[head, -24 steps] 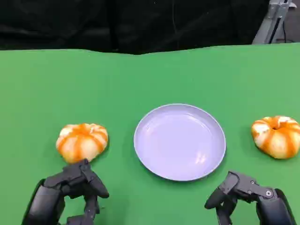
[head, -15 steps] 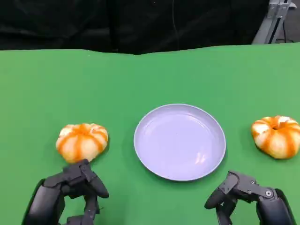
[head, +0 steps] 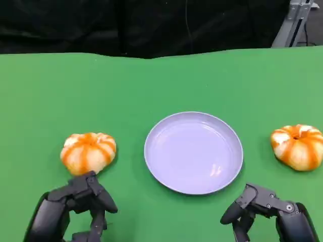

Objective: Grasp the bread from the table and place it into the plate.

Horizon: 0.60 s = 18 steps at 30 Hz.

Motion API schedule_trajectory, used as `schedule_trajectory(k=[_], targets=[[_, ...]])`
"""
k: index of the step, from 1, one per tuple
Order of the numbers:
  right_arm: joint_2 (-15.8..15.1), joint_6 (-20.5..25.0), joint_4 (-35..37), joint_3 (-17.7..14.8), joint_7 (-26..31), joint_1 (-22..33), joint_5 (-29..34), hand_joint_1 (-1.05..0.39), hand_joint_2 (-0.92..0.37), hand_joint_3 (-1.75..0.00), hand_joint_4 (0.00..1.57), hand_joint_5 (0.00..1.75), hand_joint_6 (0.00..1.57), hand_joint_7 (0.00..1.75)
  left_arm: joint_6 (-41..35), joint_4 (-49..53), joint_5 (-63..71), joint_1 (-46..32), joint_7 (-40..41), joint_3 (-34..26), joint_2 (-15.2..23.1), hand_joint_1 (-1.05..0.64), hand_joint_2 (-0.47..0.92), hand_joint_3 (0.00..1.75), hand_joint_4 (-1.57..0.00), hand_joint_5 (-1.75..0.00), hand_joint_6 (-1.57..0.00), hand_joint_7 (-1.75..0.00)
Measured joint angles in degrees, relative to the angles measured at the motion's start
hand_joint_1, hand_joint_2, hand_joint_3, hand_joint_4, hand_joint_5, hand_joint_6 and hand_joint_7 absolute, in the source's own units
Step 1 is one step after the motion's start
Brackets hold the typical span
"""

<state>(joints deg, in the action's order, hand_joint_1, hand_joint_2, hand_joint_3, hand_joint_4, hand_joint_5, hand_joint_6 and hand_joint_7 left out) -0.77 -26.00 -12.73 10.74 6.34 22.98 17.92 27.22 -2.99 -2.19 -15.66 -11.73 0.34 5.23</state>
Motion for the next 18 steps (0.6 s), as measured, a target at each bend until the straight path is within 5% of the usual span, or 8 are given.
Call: schedule_trajectory(k=[2, 4, 6, 10, 12, 15, 18], targets=[[0.0, -0.12, 0.19, -0.01, 0.0, -0.15, -0.05, 0.01, -0.29, -1.39, 0.83, 1.65, 0.83, 1.32, -1.35, -0.25, -1.06, 0.45, -0.41, -0.18, 0.19, -0.07, 0.68, 0.76, -0.63, -1.18, -0.63, -0.85], [0.0, -0.14, 0.29, -0.04, 0.0, -0.29, -0.06, 0.01, -0.29, -1.38, 0.84, 1.65, 0.83, 1.33, -4.82, -1.86, 0.63, 1.01, -0.39, -0.31, 1.03, -0.2, 0.84, 0.29, -0.54, -0.8, -0.53, -0.38], [0.0, -0.13, 0.34, -0.05, -0.01, -0.42, -0.18, 0.0, -0.29, -1.38, 0.84, 1.65, 0.82, 1.33, -9.8, -4.2, 4.83, 2.14, 0.12, -0.39, 3.05, -0.23, 0.9, 0.12, -0.52, -0.69, -0.52, -0.22], [0.0, -0.13, 0.35, -0.08, -0.03, -0.44, -0.32, 0.0, -0.3, -1.37, 0.84, 1.65, 0.82, 1.33, -13.6, -6.52, 7.5, 3.63, 0.68, -0.75, 4.61, -0.24, 0.92, 0.06, -0.52, -0.64, -0.53, -0.16], [0.02, -0.13, 0.37, -0.11, -0.01, -0.39, -0.32, -0.01, -0.3, -1.36, 0.83, 1.64, 0.82, 1.33, -15.0, -7.18, 9.52, 3.98, 0.81, -0.49, 5.11, -0.42, 0.9, 0.04, -0.32, -0.52, -0.35, -0.06], [0.02, -0.13, 0.58, -0.1, 0.01, -0.58, -0.18, -0.02, -0.3, -1.36, 0.83, 1.64, 0.83, 1.33, -20.71, -8.19, 17.8, 7.08, 0.56, -0.36, 10.47, -0.47, 0.9, 0.02, -0.28, -0.49, -0.3, -0.03], [0.02, -0.13, 0.71, -0.11, 0.03, -0.58, -0.17, -0.02, -0.3, -1.35, 0.83, 1.64, 0.83, 1.32, -22.67, -9.44, 19.62, 8.44, 0.56, -0.25, 11.88, -0.47, 0.9, 0.01, -0.28, -0.47, -0.3, -0.02]])
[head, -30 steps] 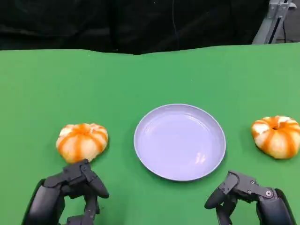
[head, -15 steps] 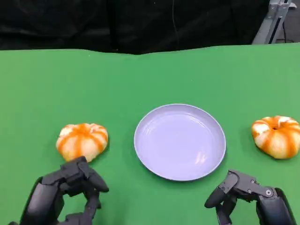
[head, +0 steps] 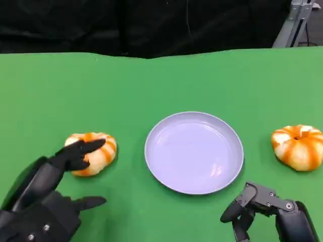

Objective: Grasp the bread from the table and place it into the plate.

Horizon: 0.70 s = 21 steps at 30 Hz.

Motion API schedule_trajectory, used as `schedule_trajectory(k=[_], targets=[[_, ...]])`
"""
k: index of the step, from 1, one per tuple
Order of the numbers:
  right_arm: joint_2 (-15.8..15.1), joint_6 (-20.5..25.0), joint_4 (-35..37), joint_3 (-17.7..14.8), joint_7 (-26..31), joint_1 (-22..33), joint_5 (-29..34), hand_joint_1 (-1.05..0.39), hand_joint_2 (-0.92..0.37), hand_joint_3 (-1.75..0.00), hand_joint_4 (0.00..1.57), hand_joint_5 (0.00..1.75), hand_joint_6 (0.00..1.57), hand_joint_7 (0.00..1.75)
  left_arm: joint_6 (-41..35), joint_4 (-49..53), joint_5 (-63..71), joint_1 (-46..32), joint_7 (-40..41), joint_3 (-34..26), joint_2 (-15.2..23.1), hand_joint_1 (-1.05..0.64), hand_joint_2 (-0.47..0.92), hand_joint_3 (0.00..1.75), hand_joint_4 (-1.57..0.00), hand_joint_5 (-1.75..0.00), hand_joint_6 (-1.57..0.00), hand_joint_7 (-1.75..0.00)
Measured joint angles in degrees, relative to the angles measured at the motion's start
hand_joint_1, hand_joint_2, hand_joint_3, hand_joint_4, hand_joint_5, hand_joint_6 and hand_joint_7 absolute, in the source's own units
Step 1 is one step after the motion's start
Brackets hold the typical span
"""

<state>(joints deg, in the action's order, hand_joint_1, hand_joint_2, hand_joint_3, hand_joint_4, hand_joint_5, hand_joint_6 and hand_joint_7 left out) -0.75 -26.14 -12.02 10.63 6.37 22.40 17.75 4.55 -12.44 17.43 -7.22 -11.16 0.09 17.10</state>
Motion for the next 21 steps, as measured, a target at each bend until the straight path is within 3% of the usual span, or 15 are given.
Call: schedule_trajectory(k=[2, 6, 21], targets=[[0.03, 0.0, 0.01, -0.04, 0.06, 0.11, -0.04, 0.0, -0.31, -1.35, 0.84, 1.65, 0.83, 1.32, -0.54, 0.09, 2.43, 0.69, 0.09, 1.02, 0.54, -0.57, 0.89, 0.0, -0.2, -0.41, -0.27, -0.01], [0.1, 0.04, 0.11, 0.05, -0.07, -0.28, -0.1, 0.0, -0.31, -1.35, 0.84, 1.66, 0.83, 1.32, -3.27, 4.11, 15.25, 7.35, 0.66, 5.01, 5.59, -0.6, 0.88, 0.0, -0.18, -0.38, -0.26, 0.0], [0.09, 0.05, 0.12, 0.04, 0.03, -0.21, 0.36, 0.0, -0.32, -1.33, 0.83, 1.64, 0.84, 1.3, -5.15, 6.17, 22.9, 10.86, 2.29, 7.97, 5.94, -0.61, 0.89, 0.0, -0.15, -0.38, -0.22, 0.0]])
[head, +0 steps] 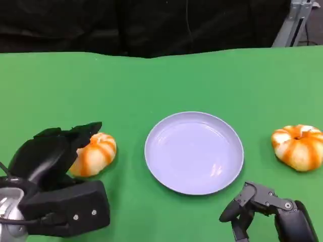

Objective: Grasp the bread from the table and place it into the plate.

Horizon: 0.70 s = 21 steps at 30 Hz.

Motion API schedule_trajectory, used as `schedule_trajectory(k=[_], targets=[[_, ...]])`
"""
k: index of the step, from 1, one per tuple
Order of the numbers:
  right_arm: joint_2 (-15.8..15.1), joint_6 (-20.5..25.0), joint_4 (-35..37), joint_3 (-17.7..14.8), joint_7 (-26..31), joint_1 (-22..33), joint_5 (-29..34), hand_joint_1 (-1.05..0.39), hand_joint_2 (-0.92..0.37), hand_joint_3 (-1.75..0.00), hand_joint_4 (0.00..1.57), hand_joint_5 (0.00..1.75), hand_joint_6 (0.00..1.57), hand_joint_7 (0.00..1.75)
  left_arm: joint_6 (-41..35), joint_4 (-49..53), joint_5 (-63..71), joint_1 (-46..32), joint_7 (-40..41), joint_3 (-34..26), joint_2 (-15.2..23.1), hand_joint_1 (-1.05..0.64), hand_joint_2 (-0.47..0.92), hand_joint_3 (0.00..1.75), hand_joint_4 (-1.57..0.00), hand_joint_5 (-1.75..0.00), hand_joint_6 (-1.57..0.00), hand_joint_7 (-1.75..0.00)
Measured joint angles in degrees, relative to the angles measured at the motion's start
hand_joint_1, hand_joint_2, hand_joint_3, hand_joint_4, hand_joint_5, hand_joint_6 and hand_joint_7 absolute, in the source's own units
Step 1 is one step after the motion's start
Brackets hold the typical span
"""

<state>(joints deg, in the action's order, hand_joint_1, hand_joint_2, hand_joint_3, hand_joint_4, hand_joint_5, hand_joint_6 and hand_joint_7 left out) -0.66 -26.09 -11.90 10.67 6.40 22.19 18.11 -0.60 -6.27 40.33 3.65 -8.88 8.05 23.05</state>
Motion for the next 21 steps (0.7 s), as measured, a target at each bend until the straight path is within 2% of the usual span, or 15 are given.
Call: schedule_trajectory(k=[6, 13, 21], targets=[[0.01, 0.01, 0.0, 0.0, 0.04, 0.06, -0.11, -0.01, -0.31, -1.33, 0.84, 1.63, 0.84, 1.29, -1.34, 0.95, 4.05, 1.42, 0.08, 2.38, 0.18, -0.66, 0.91, 0.01, -0.17, -0.4, -0.24, -0.01], [0.03, 0.0, -0.01, 0.07, 0.16, 0.37, -0.07, -0.02, -0.32, -1.31, 0.84, 1.66, 0.83, 1.29, -7.2, 16.36, 11.78, 11.81, 0.85, 10.7, -2.1, -0.66, 0.92, 0.0, -0.26, -0.28, -0.26, 0.0], [0.09, 0.03, -0.07, 0.12, 0.24, 0.42, -0.02, -0.03, -0.32, -1.31, 0.85, 1.67, 0.83, 1.29, -8.63, 20.91, 12.74, 14.42, 3.28, 13.43, -2.76, -0.65, 0.92, 0.0, -0.28, -0.24, -0.27, -0.01]])
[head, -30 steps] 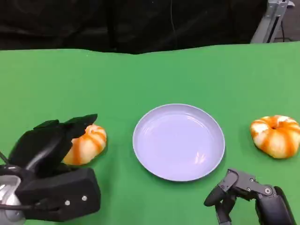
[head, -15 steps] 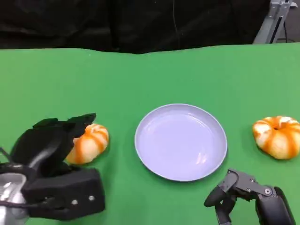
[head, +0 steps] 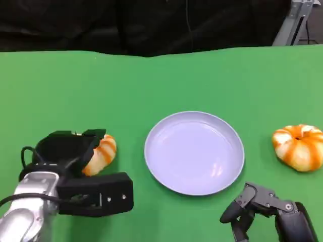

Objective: Grasp the bread from the table and place it into the plate.

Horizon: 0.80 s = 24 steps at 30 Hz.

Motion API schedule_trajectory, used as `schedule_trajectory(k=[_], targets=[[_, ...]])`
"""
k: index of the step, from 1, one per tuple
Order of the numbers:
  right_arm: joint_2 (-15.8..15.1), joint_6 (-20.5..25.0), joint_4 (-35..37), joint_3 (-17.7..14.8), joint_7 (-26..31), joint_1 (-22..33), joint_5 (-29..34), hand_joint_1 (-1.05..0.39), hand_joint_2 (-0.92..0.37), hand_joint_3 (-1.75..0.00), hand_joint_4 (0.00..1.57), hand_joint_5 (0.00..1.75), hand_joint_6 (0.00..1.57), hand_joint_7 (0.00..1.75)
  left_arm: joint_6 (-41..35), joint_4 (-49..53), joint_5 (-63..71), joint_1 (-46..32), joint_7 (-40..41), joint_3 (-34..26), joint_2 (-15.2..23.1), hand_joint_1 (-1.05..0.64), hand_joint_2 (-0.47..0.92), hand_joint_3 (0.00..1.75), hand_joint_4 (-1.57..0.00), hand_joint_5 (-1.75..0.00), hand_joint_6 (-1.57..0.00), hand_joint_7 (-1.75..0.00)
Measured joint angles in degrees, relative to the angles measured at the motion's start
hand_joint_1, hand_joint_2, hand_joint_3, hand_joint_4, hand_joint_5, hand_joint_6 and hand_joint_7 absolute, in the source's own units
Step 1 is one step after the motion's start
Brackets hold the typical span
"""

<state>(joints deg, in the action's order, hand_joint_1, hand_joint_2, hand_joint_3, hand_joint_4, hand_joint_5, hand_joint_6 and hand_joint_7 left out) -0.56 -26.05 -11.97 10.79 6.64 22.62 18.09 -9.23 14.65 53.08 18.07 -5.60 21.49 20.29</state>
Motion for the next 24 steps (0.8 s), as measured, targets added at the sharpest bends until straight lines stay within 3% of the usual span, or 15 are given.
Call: schedule_trajectory(k=[5, 17, 21, 24], targets=[[0.24, 0.3, -0.46, 0.67, 0.01, 0.4, 0.49, -0.04, -0.32, -1.32, 0.84, 1.67, 0.83, 1.28, -2.02, 9.56, 2.53, 4.72, 3.91, 3.91, -2.41, -0.66, 0.91, 0.0, -0.29, -0.24, -0.29, -0.01], [0.41, 1.26, -0.91, 0.82, 0.02, 0.44, 0.54, -0.03, -0.3, -1.36, 0.85, 1.7, 0.83, 1.28, -2.49, 11.49, 2.39, 6.06, 5.69, 5.69, -2.81, -0.66, 0.92, 0.0, -0.3, -0.23, -0.29, -0.01], [0.44, 1.49, -1.28, 0.89, 0.01, 0.54, 0.52, -0.02, -0.3, -1.36, 0.84, 1.69, 0.84, 1.29, -2.75, 16.09, 2.03, 7.69, 5.74, 6.21, -3.81, -0.56, 0.92, 0.03, -0.34, -0.23, -0.32, -0.02], [0.48, 1.52, -1.3, 0.92, 0.0, 0.49, 0.49, -0.01, -0.29, -1.36, 0.85, 1.69, 0.84, 1.29, -2.42, 20.23, 0.34, 10.05, 5.91, 6.31, -4.86, -0.43, 0.92, 0.05, -0.48, -0.18, -0.47, -0.04]])
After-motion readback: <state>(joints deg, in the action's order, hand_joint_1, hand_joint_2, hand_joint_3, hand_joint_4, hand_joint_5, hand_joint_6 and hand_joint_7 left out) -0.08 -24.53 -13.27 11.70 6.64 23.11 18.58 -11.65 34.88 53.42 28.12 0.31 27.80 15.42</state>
